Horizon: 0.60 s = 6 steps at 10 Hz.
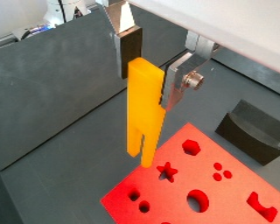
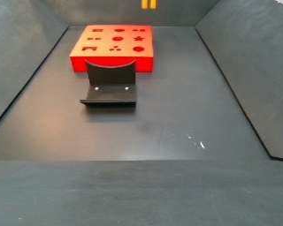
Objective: Insert the square-circle object.
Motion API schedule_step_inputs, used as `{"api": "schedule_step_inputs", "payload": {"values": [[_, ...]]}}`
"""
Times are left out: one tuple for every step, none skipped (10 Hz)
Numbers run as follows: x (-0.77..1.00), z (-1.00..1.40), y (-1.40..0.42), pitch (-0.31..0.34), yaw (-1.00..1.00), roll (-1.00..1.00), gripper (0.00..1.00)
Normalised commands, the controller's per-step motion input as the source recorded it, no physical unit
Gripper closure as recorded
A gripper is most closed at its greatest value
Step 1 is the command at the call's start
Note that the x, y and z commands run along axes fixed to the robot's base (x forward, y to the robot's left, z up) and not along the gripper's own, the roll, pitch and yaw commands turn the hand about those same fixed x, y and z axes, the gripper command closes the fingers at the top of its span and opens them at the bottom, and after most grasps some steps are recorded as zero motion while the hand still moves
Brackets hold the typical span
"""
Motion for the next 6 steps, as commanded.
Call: {"api": "schedule_step_inputs", "payload": {"values": [[0.0,-0.07,0.0,-0.01,0.0,-0.1,1.0],[0.0,-0.01,0.0,0.0,0.0,0.01,1.0],[0.1,-0.18,0.0,-0.027,0.11,0.06,1.0],[0.41,0.0,-0.2,-0.03,0.31,0.5,1.0],[0.53,0.0,-0.12,-0.064,0.26,0.5,1.0],[0.59,0.0,-0.15,-0.053,0.21,0.48,1.0]]}}
